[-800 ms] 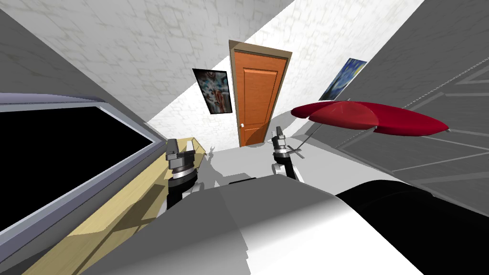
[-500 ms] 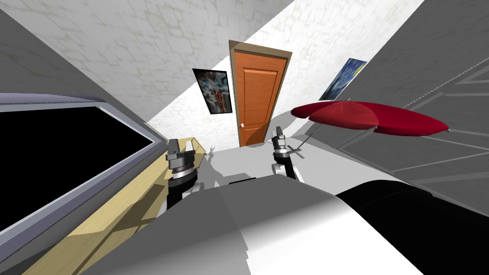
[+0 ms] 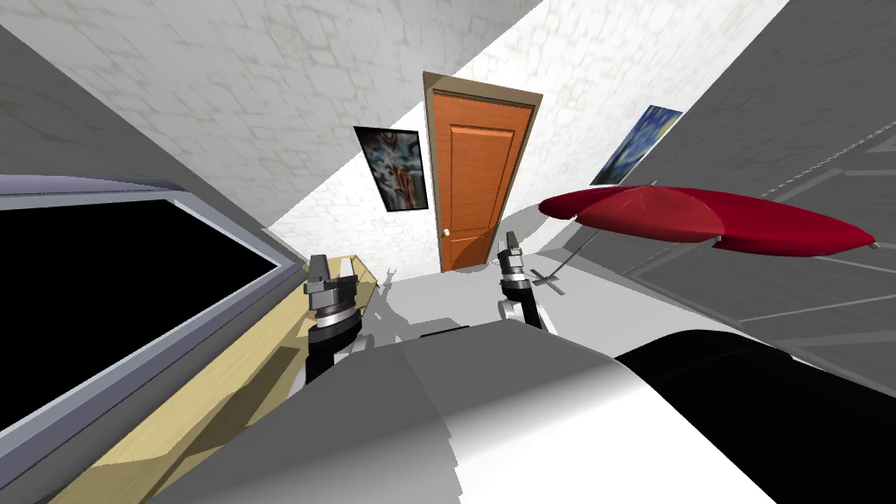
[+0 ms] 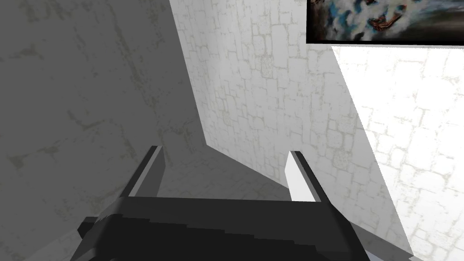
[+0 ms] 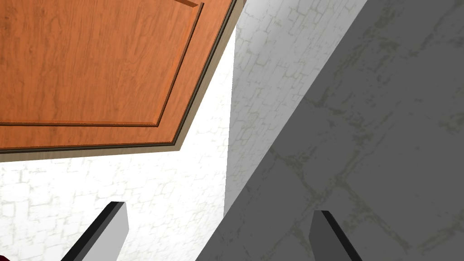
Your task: Pull the door open
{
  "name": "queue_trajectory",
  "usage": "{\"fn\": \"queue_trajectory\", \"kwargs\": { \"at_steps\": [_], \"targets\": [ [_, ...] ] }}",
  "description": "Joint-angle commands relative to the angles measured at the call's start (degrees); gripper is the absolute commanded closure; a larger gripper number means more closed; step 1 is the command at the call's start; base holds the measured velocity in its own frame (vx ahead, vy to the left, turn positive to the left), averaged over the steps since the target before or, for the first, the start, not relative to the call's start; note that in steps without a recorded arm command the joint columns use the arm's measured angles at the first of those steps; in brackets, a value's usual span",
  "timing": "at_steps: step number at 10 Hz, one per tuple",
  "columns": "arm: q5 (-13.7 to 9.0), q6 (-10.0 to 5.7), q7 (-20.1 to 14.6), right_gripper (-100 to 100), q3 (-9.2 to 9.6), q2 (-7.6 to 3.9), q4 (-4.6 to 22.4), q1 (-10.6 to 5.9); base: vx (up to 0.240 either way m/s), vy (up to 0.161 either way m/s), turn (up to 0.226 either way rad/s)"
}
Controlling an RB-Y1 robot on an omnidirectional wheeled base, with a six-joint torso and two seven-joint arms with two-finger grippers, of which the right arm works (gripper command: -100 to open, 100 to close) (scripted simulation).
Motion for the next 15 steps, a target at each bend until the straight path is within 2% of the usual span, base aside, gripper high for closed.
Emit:
{"fn": "queue_trajectory", "kwargs": {
  "at_steps": [1,8,15],
  "targets": [
    [0.0,-0.04,0.1,-100,-0.07,-0.13,0.2,-0.09,0.195,0.074,0.012],
    [0.3,-0.3,0.8,-100,-0.29,-0.63,1.2,-0.2,0.195,0.06,0.011],
    [0.8,-0.86,2.2,-100,-0.75,-1.49,3.2,-0.45,0.193,0.067,0.015]
  ]
}}
